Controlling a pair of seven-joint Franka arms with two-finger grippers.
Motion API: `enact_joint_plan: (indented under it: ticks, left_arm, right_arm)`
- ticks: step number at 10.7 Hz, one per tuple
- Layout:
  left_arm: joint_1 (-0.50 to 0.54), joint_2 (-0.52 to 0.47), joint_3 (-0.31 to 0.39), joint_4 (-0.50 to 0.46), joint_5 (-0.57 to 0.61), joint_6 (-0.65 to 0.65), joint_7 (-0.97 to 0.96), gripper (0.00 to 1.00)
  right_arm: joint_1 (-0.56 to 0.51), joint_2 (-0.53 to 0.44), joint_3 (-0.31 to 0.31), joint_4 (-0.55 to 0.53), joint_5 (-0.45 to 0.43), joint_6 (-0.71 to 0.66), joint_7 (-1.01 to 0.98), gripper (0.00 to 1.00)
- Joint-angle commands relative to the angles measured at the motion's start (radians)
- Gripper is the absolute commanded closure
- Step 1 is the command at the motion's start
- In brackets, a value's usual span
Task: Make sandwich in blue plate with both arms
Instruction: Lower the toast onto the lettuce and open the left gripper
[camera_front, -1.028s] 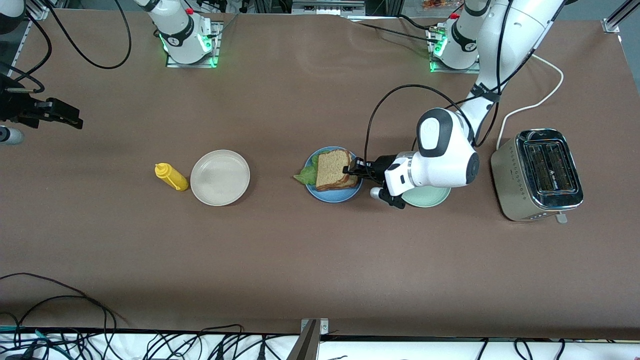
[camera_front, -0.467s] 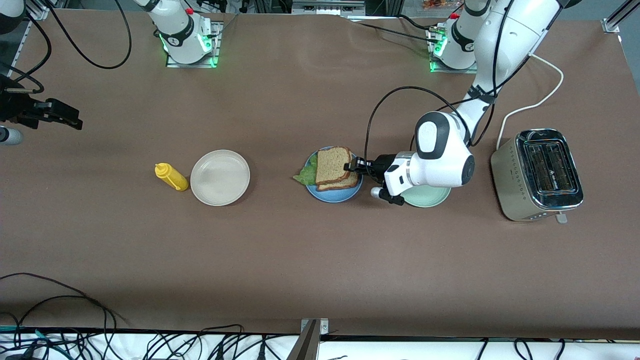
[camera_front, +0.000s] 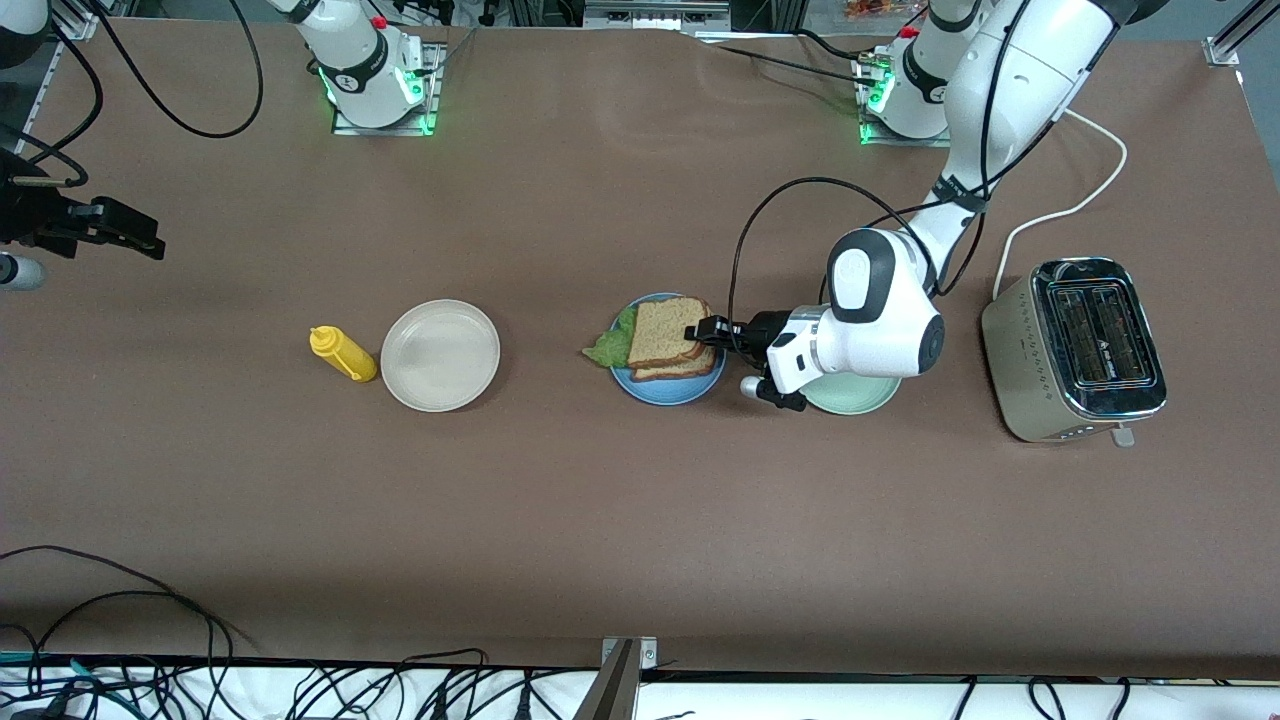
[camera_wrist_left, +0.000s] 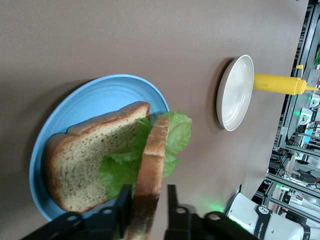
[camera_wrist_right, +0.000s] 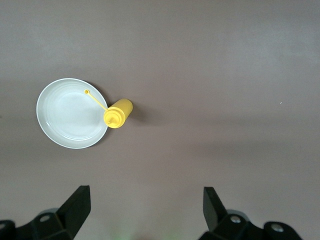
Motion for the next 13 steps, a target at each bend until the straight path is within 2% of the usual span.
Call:
enact_joint_plan:
  ticks: [1, 4, 7, 10, 12, 13]
  left_arm:
    - [0.000, -0.018, 0.003, 0.006, 0.020, 0.009, 0.007, 0.00]
    - [0.010, -0.056, 0.012, 0.011, 0.144, 0.008, -0.020, 0.00]
    - [0.010, -0.134, 0.028, 0.008, 0.302, -0.020, -0.091, 0.00]
    - [0.008, -0.249, 0.095, 0.011, 0.434, -0.142, -0.116, 0.00]
    - [0.006, -0.344, 0.152, 0.011, 0.570, -0.231, -0.115, 0.00]
    - [0.006, -0.389, 0.175, 0.009, 0.583, -0.293, -0.107, 0.00]
  right_arm:
    - [-0.001, 0.014, 0.001, 0.031, -0.015, -0.009, 0.011, 0.00]
    - [-0.001, 0.014, 0.001, 0.031, -0.015, -0.009, 0.009, 0.00]
    - [-0.001, 0.014, 0.001, 0.031, -0.015, -0.009, 0.009, 0.00]
    - [-0.001, 0.014, 0.001, 0.031, -0.015, -0.009, 0.011, 0.00]
    - [-0.001, 0.014, 0.001, 0.031, -0.015, -0.008, 0.011, 0.00]
    - [-0.004, 0.014, 0.001, 0.031, -0.016, 0.003, 0.011, 0.00]
